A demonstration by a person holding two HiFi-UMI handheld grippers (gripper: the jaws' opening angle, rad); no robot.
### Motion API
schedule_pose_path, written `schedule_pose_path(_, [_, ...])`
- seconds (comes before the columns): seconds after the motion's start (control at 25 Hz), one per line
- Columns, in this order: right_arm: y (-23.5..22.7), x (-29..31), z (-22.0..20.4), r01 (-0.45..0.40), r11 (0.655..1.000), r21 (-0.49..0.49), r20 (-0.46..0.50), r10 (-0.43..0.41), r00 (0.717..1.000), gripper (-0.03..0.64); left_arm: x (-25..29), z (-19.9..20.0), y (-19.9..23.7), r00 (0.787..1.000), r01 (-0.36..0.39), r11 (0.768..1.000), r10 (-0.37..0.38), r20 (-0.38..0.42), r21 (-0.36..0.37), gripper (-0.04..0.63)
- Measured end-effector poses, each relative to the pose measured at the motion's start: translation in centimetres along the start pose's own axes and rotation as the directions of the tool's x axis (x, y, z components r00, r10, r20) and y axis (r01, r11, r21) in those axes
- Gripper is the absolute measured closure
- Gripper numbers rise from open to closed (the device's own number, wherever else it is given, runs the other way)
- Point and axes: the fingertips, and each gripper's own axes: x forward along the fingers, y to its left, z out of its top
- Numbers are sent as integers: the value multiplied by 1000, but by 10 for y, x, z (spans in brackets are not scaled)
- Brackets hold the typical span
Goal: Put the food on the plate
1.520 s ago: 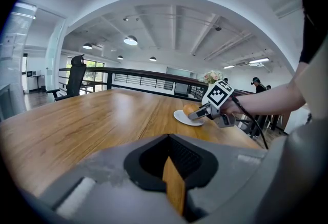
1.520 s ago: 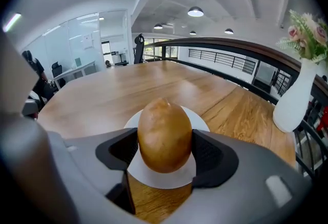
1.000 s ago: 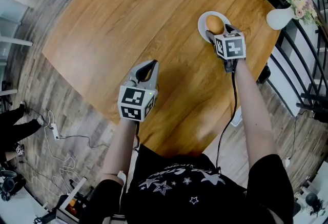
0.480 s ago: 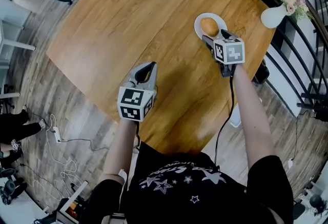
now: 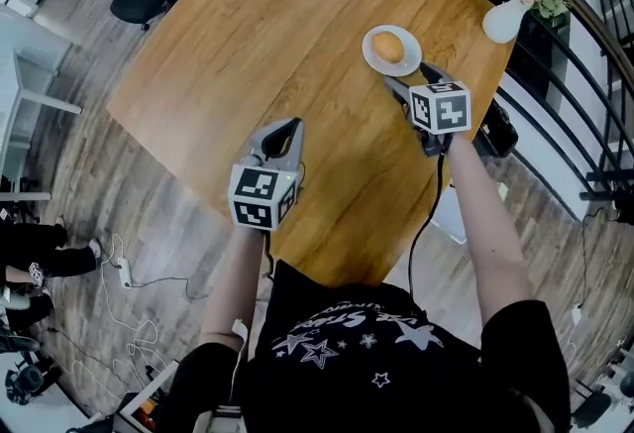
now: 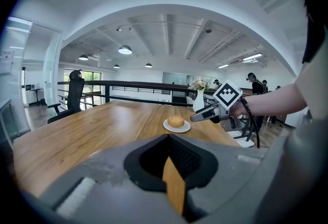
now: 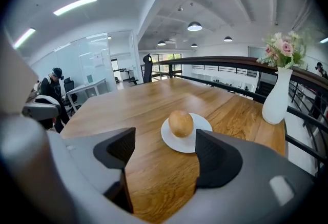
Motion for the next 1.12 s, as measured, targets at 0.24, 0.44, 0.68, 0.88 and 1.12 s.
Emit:
schedule_pose_path(0.24, [15, -42, 1, -55, 998, 37, 60, 53, 997, 275, -23, 6, -35, 1000, 8, 1000, -8, 15, 12, 594])
schedule_pose_path(0.44, [34, -82, -9, -134, 991, 26, 92, 131, 987, 312, -45, 5, -70, 999, -1, 1000, 0, 33, 17, 594])
schedule_pose_path(0.68, [55, -127, -31, -204, 979, -25, 83, 205, 975, 357, -72, 0, -110, 998, -24, 1000, 24, 55, 8, 594])
schedule_pose_path(0.88, [65, -168, -56, -219, 974, -49, 96, 223, 970, 372, -96, -14, -145, 997, -45, 999, 44, 68, 7, 594])
schedule_pose_path(1.12, [74, -210, -89, -237, 971, -44, 97, 240, 966, 412, -119, -35, -179, 996, -64, 998, 64, 65, -16, 594])
